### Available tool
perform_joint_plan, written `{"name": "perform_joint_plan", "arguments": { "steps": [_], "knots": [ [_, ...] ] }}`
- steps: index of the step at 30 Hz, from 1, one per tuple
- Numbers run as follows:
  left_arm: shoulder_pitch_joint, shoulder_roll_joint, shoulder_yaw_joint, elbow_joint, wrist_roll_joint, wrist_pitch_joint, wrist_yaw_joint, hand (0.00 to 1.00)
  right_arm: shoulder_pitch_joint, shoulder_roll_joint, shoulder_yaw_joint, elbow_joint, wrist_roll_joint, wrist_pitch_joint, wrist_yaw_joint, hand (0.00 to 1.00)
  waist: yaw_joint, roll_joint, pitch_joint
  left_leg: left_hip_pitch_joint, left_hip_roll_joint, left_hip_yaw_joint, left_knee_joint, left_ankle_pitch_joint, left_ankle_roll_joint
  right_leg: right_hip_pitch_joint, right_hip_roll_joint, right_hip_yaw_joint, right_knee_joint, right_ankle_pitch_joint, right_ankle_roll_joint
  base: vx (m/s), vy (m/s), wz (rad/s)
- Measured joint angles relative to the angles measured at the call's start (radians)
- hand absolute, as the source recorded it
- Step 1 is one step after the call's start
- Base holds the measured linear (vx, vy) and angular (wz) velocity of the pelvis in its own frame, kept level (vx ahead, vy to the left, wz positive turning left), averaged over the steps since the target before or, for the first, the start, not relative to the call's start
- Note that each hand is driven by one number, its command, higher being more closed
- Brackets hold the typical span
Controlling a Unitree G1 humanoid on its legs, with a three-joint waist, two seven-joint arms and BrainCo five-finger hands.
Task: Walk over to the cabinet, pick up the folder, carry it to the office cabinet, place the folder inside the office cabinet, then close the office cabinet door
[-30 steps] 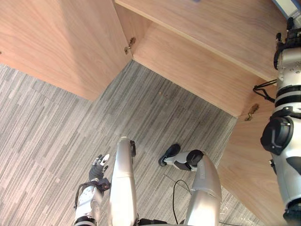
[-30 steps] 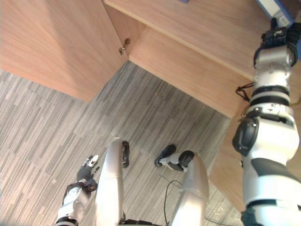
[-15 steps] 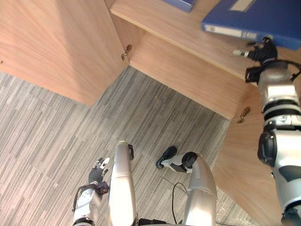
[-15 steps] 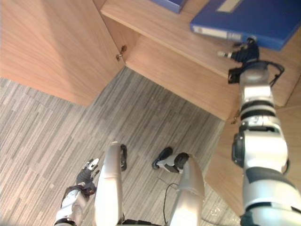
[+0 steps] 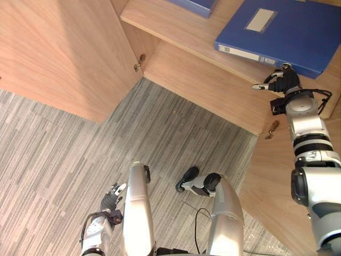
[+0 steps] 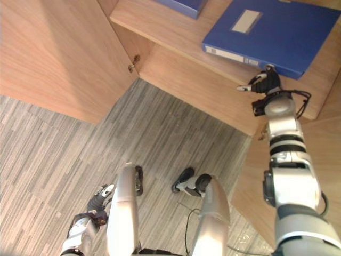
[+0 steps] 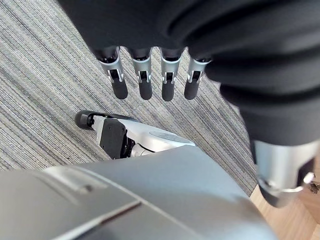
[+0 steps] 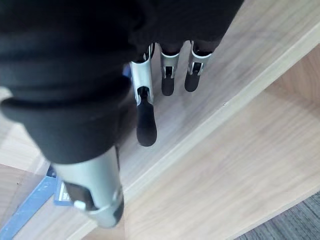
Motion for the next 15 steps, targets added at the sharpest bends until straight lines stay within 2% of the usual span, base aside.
{"name": "perform_joint_plan", "arguments": {
  "steps": [8,12,15],
  "knots": [
    [-0.001,0.0,0.001,0.004,0.004,0.0,0.0,0.0,0.009,0.001,-0.007,-0.04,-0.028,0.006,-0.019,0.0,0.001,0.0,0.0,-0.001,0.0,0.0,0.0,0.0,-0.001,0.0,0.0,-0.002,-0.001,0.0,0.0,-0.01,0.088,0.0],
    [-0.001,0.0,0.0,0.002,0.004,-0.002,0.006,0.0,0.004,0.0,-0.038,-0.056,-0.037,0.013,-0.113,0.0,0.005,0.001,-0.001,-0.011,-0.003,-0.002,-0.002,0.001,0.0,-0.007,-0.002,-0.005,-0.001,0.0,0.0,-0.01,0.089,0.03],
    [-0.001,0.0,-0.001,-0.01,0.0,-0.006,0.014,0.0,-0.025,-0.012,-0.041,-0.057,-0.035,0.02,-0.131,0.0,-0.001,0.0,-0.002,-0.04,-0.015,-0.003,-0.001,0.008,0.002,-0.037,-0.016,-0.004,0.009,0.002,-0.005,-0.01,0.09,0.08]
  ]
}}
